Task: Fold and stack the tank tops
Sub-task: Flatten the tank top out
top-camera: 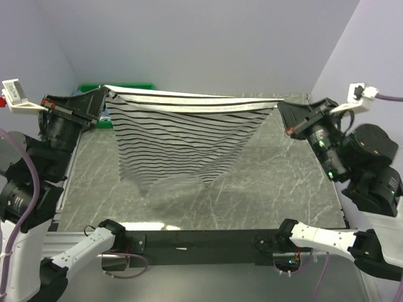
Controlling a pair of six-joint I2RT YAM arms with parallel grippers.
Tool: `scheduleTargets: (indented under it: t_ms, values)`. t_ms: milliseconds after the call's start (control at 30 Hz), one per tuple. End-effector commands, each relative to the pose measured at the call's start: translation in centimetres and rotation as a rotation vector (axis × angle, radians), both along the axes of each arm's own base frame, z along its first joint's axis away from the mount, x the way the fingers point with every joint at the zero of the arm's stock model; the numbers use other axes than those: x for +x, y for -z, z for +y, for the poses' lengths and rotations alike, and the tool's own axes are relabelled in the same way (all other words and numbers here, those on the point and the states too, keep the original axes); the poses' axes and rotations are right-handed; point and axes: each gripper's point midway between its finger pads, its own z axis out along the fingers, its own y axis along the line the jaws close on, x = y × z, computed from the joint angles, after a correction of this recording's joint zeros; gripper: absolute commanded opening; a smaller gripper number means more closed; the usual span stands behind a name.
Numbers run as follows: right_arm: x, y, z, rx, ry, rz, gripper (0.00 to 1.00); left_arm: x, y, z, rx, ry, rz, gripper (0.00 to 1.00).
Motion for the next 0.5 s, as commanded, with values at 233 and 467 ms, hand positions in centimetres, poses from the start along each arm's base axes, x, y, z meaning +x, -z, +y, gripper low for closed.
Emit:
scheduleTargets:
  t_ms: [233,467]
  values:
    - [9.3,3.0,4.2,-0.126,-0.075,0.069,0.0,8.9,2.6,-3.7,-0.01,0.004,0.043,0.01]
    - [19.2,0.3,3.9,-0.099,-0.039,-0.026,0.0,17.1,0.6,-5.4,-0.034,0.122,-0.084,0.01]
